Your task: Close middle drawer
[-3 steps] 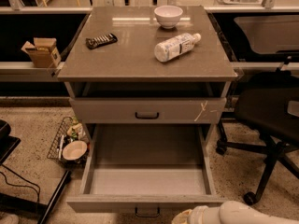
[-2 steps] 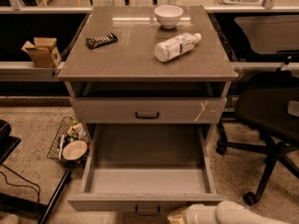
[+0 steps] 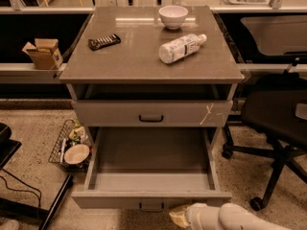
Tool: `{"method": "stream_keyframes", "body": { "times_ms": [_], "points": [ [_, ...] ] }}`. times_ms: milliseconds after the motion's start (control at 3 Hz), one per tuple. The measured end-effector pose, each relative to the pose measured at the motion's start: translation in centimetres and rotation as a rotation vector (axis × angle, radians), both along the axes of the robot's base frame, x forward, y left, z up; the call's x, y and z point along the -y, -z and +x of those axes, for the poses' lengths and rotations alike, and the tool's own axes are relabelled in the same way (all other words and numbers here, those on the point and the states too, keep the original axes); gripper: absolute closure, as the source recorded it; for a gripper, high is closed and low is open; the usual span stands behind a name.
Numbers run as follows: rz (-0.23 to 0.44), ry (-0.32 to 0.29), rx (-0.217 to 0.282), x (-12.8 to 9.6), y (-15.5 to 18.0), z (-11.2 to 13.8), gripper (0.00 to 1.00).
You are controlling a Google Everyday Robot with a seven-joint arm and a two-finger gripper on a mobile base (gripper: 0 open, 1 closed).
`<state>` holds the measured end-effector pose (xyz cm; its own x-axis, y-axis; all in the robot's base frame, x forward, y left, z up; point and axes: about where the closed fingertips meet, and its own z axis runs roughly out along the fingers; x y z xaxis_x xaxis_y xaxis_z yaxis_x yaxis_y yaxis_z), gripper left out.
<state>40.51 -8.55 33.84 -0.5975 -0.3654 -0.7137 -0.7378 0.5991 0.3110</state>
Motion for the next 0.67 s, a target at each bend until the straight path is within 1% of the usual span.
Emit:
{"method": "stream_keyframes", "body": {
  "times_ms": [333, 667],
  "points": [
    [0.002, 0.032, 0.056, 1.0, -2.1, 3.3, 1.0],
    [-0.014, 0.065, 0.115, 3.2, -5.1, 7.8, 1.0]
  ]
}}
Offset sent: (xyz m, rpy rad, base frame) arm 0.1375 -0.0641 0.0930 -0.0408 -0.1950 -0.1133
